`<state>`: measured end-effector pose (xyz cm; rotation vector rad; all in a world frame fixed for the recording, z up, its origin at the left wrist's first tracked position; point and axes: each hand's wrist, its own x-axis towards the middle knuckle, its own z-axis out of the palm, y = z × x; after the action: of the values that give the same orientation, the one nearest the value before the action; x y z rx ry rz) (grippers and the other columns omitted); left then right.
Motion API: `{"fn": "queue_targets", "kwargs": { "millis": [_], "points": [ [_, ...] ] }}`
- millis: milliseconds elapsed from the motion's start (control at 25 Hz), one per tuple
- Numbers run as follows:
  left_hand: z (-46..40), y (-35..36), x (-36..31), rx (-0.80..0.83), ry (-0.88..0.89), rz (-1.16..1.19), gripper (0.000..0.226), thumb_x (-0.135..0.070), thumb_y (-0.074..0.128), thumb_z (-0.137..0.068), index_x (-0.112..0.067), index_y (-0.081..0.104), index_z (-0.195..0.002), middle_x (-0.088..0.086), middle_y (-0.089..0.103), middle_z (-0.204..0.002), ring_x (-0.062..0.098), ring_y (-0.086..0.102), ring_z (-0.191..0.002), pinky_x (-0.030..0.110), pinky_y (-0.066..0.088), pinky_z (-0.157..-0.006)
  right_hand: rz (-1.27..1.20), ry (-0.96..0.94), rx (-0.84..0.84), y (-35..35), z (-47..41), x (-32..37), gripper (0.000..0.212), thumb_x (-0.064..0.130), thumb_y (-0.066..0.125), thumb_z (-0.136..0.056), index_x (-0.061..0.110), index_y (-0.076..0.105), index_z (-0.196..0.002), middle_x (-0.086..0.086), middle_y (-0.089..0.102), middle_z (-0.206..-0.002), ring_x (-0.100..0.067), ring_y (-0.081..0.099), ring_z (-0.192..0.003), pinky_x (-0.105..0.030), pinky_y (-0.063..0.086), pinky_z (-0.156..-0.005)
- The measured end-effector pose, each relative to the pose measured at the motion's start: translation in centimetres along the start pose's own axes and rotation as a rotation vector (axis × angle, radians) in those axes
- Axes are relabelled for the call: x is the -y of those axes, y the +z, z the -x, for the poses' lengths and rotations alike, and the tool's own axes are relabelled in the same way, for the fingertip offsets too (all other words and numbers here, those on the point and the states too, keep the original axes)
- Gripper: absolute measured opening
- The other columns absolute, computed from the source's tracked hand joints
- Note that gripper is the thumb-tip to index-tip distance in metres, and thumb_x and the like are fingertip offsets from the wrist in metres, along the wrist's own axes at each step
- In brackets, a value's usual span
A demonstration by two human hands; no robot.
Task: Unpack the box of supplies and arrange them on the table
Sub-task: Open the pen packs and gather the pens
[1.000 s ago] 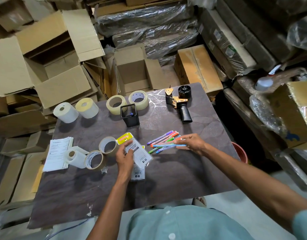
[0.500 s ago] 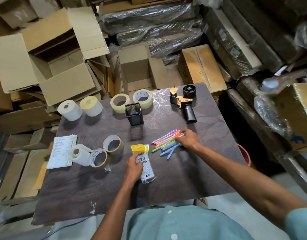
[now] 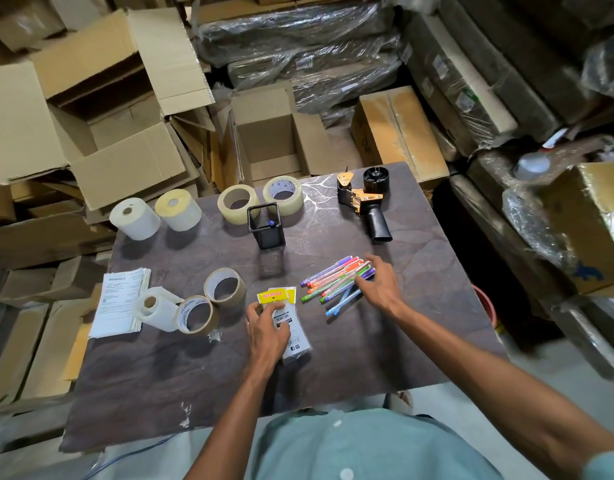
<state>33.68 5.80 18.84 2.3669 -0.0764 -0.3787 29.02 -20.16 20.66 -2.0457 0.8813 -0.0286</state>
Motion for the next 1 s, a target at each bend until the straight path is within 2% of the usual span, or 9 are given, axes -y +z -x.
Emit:
{"fn": "queue_targets", "kwargs": {
  "millis": [80,240,360,480,600,720,800,920,1000],
  "points": [
    [0.3,0.1,-0.3,-0.064,0.012,-0.035,0.035,-0.007,0.070,-0.078,-0.026,0.072,-0.108,0.006,0.040,-0.127,0.027,0.045,-0.117,0.030,0.037,-0.099,-0.034,0.014,-0.027,0.2,0.8,-0.4,0.057,0.015,0.069,-0.084,0.013,0.049,-0.138,-0.018,0.054,-0.126,-0.029,0.049,-0.124,-0.030,0.038,-0.104],
    [0.6,0.2,-1.3,-0.155,0.047,-0.167,0.028,-0.017,0.074,-0.073,-0.031,0.069,-0.097,0.005,0.037,-0.131,0.031,0.040,-0.114,0.042,0.037,-0.097,-0.118,0.075,-0.094,0.7,2.3,-1.0,0.057,0.010,0.066,-0.080,0.018,0.051,-0.135,-0.010,0.052,-0.118,-0.027,0.057,-0.113,-0.030,0.044,-0.101],
    [0.3,0.2,-2.9,-0.157,0.131,-0.196,0.032,-0.020,0.072,-0.073,-0.033,0.067,-0.103,0.003,0.041,-0.130,0.028,0.039,-0.121,0.044,0.036,-0.097,-0.176,0.113,-0.130,0.9,3.4,-1.1,0.065,0.013,0.067,-0.081,0.022,0.043,-0.140,-0.006,0.042,-0.127,-0.028,0.061,-0.110,-0.041,0.048,-0.105],
    [-0.9,0.4,-4.9,-0.041,0.329,-0.112,0.038,-0.016,0.070,-0.079,-0.030,0.066,-0.114,0.000,0.048,-0.121,0.020,0.052,-0.111,0.041,0.048,-0.093,-0.225,0.206,-0.168,2.3,4.4,-1.8,0.076,0.017,0.070,-0.079,0.024,0.031,-0.144,-0.011,0.040,-0.138,-0.028,0.056,-0.117,-0.044,0.046,-0.107],
    [-2.7,1.2,-7.1,0.158,0.373,-0.027,0.039,-0.017,0.062,-0.088,-0.022,0.060,-0.127,0.001,0.049,-0.123,0.018,0.062,-0.097,0.038,0.055,-0.087,-0.274,0.284,-0.174,3.8,5.5,-1.3,0.082,0.018,0.072,-0.075,0.023,0.028,-0.144,-0.018,0.046,-0.137,-0.036,0.055,-0.121,-0.049,0.046,-0.106],
    [-5.0,2.9,-8.3,0.329,0.410,-0.169,0.051,-0.018,0.054,-0.092,-0.014,0.047,-0.143,0.009,0.048,-0.136,0.027,0.054,-0.117,0.039,0.045,-0.103,-0.313,0.323,-0.193,4.3,5.4,-0.1,0.080,0.013,0.071,-0.078,0.015,0.030,-0.147,-0.019,0.047,-0.136,-0.033,0.050,-0.123,-0.036,0.042,-0.105],
    [-6.2,3.8,-8.4,0.429,0.430,-0.265,0.058,-0.021,0.050,-0.092,-0.009,0.039,-0.148,0.015,0.045,-0.143,0.032,0.045,-0.130,0.042,0.036,-0.111,-0.337,0.343,-0.205,4.4,5.1,0.3,0.080,0.013,0.070,-0.079,0.015,0.031,-0.149,-0.018,0.049,-0.136,-0.033,0.048,-0.125,-0.033,0.040,-0.103],
    [-7.3,4.6,-8.5,0.470,0.466,-0.363,0.073,-0.040,0.035,-0.080,-0.013,0.039,-0.147,0.015,0.046,-0.141,0.035,0.043,-0.130,0.047,0.033,-0.111,-0.350,0.351,-0.202,4.4,5.2,0.9,0.070,0.014,0.069,-0.077,0.018,0.039,-0.141,-0.012,0.056,-0.130,-0.031,0.051,-0.124,-0.036,0.044,-0.103],
    [-7.6,5.0,-8.7,0.477,0.480,-0.356,0.075,-0.043,0.031,-0.077,-0.017,0.041,-0.146,0.013,0.047,-0.138,0.035,0.043,-0.128,0.049,0.034,-0.109,-0.368,0.387,-0.226,4.4,4.7,1.3,0.064,0.017,0.066,-0.072,0.020,0.044,-0.132,-0.009,0.061,-0.121,-0.029,0.055,-0.118,-0.040,0.048,-0.101]
  ]
}}
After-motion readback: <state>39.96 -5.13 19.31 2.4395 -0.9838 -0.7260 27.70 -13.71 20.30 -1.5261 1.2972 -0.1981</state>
